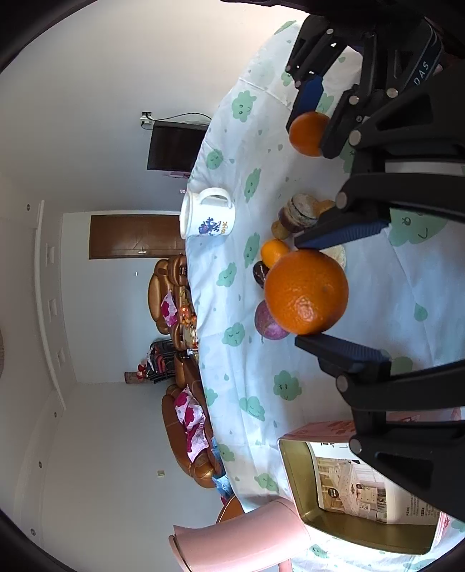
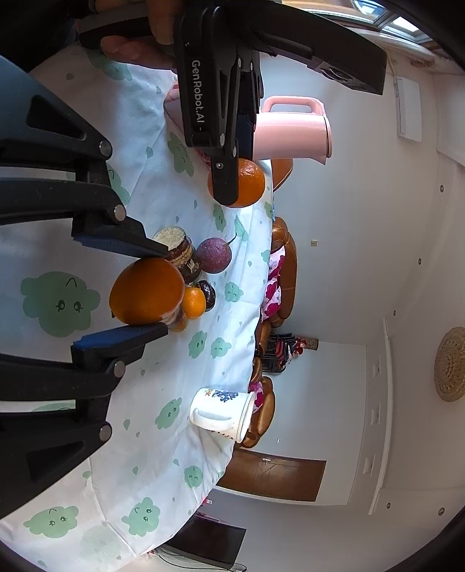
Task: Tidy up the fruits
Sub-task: 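Lift the orange in the right gripper while the left gripper lifts its orange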
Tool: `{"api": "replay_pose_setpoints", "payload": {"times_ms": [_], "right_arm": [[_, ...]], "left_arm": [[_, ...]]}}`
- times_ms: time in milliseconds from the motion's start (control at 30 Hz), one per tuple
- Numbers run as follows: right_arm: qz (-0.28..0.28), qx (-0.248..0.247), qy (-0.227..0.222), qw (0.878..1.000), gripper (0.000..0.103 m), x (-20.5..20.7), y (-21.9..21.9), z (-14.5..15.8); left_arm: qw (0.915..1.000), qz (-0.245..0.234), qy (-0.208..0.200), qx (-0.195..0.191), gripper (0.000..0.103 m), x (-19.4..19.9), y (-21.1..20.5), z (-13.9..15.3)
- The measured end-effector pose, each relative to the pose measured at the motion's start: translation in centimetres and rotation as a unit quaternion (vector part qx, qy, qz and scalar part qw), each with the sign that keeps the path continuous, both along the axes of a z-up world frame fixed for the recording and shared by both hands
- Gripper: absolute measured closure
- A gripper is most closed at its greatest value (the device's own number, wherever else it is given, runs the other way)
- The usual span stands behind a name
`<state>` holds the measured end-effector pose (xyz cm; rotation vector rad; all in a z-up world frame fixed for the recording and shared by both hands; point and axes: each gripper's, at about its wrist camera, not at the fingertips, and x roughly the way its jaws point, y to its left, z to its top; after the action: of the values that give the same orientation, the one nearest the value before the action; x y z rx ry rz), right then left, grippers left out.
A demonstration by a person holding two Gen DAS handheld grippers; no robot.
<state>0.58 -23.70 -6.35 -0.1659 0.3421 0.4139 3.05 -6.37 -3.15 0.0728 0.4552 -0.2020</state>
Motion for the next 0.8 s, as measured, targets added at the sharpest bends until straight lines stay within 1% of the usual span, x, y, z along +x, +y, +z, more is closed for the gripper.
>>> {"api": "replay_pose_setpoints", "payload": {"times_ms": [300,567,800], "right_arm": [[-0.001,0.009,-0.019,1.0,0.065,-0.5,-0.1,0.6],[-0.004,0.016,-0.028,0.999,0.065,-0.7,-0.2,1.0],[-0.006,0.023,-0.042,0.999,0.065,-1.0,-0.3,1.8]], "left_arm": [[0.9997,0.013,-0.02,0.003,0.054,-0.5,0.5,0.6],[0.9991,0.026,-0.033,0.002,0.054,-0.7,1.1,1.1],[0.998,0.036,-0.051,0.01,0.054,-1.1,1.2,1.4]]}}
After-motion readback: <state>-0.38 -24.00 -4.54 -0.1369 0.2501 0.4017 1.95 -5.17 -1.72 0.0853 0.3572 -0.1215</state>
